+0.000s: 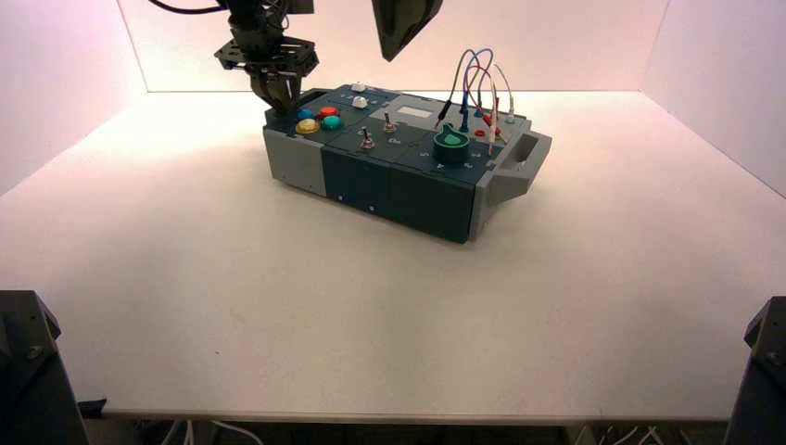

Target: Flip the bottom switch on with the right gripper.

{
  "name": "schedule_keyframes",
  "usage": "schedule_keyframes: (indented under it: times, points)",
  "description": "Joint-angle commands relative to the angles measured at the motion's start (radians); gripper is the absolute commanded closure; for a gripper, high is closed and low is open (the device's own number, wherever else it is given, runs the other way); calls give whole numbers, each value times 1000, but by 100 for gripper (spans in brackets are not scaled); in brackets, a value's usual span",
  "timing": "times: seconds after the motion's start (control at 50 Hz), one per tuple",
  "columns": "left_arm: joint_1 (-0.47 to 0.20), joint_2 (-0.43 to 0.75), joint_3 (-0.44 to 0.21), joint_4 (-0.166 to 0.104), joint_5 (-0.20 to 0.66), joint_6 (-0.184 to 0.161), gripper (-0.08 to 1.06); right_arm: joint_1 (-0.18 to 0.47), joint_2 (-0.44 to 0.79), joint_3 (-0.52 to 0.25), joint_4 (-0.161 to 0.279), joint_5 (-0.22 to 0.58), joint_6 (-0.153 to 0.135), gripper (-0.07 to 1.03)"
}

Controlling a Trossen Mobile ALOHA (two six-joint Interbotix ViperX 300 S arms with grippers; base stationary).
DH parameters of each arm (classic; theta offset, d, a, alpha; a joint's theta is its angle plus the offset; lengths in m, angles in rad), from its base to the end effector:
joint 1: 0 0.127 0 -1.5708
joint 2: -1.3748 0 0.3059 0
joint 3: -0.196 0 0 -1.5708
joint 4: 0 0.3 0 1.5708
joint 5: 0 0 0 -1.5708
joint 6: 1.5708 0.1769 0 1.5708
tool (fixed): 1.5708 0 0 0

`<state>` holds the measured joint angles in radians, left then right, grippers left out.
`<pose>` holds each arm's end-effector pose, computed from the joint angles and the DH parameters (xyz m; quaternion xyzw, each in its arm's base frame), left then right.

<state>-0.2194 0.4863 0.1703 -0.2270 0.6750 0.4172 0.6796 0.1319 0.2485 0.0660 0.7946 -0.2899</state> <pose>0.4574 -0.1275 0.0117 0.1164 0.5910 -0.2136 0.7691 0.3412 0.2864 0.1422 -0.2655 0.4865 0.3577 0.7516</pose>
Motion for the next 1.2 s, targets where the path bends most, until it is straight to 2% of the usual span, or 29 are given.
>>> schedule_keyframes:
  times: [0.02,0.34,0.6,0.92,1.2]
  points:
    - [2,2,6,3,-6,2,100,6,0,-35,0,-23,-8,98]
    - [0,15,0,3,-9,2,100,2,67,-44,-3,-74,-8,98]
    - [2,15,-2,2,-8,2,100,2,127,-83,0,-104,-8,98]
    - [2,17,0,2,-8,2,100,6,176,-109,6,-94,-8,98]
    - [0,18,-2,3,-8,2,100,18,195,-129,31,-71,-8,98]
